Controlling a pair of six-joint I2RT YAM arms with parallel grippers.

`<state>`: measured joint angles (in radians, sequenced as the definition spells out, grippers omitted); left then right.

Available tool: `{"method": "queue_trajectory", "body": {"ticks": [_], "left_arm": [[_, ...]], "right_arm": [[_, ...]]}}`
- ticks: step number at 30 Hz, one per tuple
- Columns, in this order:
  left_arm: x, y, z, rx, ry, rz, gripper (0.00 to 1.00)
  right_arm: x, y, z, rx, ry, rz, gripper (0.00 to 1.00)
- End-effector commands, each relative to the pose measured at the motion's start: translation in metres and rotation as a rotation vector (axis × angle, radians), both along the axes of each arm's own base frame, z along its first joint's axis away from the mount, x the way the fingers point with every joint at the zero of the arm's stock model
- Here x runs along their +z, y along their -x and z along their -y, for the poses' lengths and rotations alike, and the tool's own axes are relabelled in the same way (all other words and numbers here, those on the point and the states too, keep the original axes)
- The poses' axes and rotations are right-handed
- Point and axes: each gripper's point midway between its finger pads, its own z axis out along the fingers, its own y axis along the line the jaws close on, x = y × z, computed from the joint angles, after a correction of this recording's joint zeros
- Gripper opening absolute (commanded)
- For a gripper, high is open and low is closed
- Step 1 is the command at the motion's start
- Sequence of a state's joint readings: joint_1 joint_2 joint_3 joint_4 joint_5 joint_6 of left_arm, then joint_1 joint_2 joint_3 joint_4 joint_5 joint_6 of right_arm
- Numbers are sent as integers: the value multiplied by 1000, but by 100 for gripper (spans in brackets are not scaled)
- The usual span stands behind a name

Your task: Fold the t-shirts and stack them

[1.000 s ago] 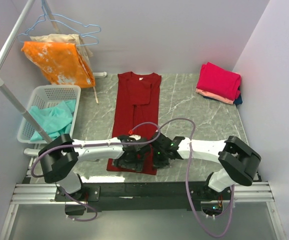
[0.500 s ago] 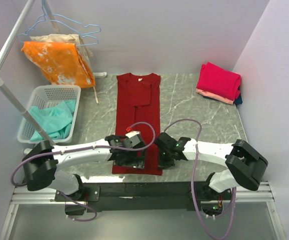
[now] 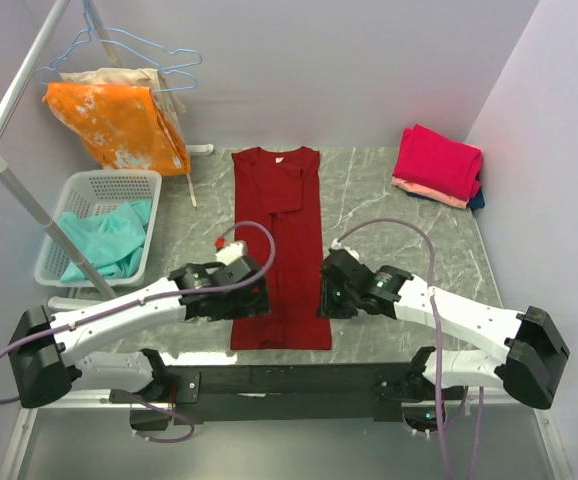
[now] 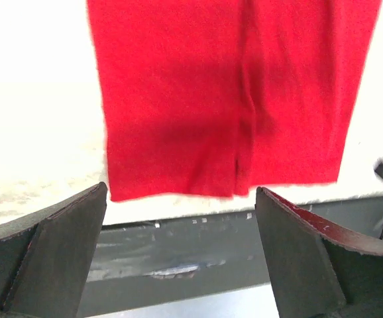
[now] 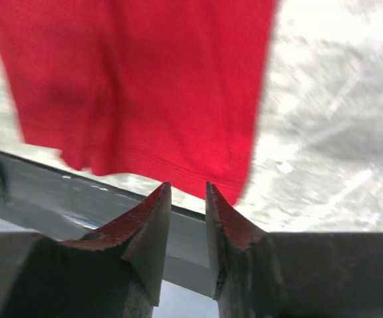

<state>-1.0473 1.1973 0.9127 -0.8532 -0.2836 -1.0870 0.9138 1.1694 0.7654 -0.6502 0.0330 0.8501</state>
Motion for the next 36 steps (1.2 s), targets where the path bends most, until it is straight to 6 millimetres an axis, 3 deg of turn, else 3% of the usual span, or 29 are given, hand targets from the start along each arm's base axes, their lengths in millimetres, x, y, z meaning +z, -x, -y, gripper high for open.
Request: {"method": "queue_trajectory", "body": {"ticks": [1,3,5,6,8,13,16,19,24,29,32,36], "left_arm": [[-8,-21,-42,215,-28,-17,99],[-20,-28,-55,275,-2,-63,99],[-25,-30,-58,267,19,-88,99],[-25,-38,-59,278,32,-85,99],[-26,-42,-60,270,21,-92,99],[-26,-51,-56,237,8,-105,99],[-28,-50,-55,223,23,-121,99],[-31,-47,-57,213,24,-134,99],[-35,-38,-60,194,24,-162,99],[-45,-21,-61,158,34,-217,99],[-47,-15,-64,146,30,-230,99],[-42,-13,-65,135,32,-224,99]], "right_arm": [[20,-17,-23,50,-12,62,26],[14,-18,-34,84,16,61,11],[22,-19,-52,134,8,80,2],[16,-20,-60,154,26,74,0],[22,-19,-78,195,21,88,0],[8,-3,-117,302,35,55,0],[-4,0,-125,343,69,27,0],[-20,5,-122,373,106,-14,0],[-47,31,-94,406,169,-117,0],[-63,61,-81,469,169,-217,0],[-80,71,-74,498,218,-272,0],[-77,63,-83,495,233,-231,0]]}}
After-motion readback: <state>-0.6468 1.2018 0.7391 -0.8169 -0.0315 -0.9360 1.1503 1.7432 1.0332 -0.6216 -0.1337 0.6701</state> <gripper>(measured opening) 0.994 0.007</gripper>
